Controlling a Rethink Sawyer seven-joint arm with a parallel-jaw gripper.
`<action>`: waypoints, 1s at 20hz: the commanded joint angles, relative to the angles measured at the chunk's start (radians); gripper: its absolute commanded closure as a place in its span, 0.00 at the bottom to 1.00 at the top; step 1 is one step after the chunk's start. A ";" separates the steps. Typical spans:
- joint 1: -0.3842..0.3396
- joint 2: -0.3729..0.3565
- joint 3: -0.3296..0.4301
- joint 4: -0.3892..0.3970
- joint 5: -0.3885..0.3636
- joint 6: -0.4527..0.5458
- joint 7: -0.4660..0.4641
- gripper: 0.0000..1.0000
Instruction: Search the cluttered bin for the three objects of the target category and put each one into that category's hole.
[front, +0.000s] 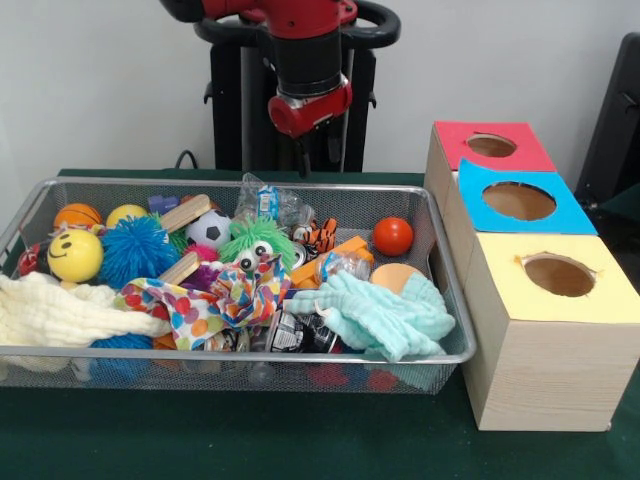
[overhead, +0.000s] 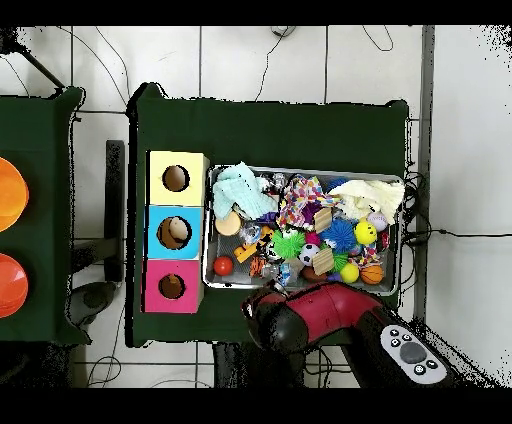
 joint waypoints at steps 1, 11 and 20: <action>0.033 -0.016 0.043 -0.185 0.067 0.117 0.032 0.00; 0.070 0.001 0.013 -0.219 0.087 0.122 0.047 0.00; 0.072 0.008 0.020 -0.246 0.127 0.160 0.029 0.00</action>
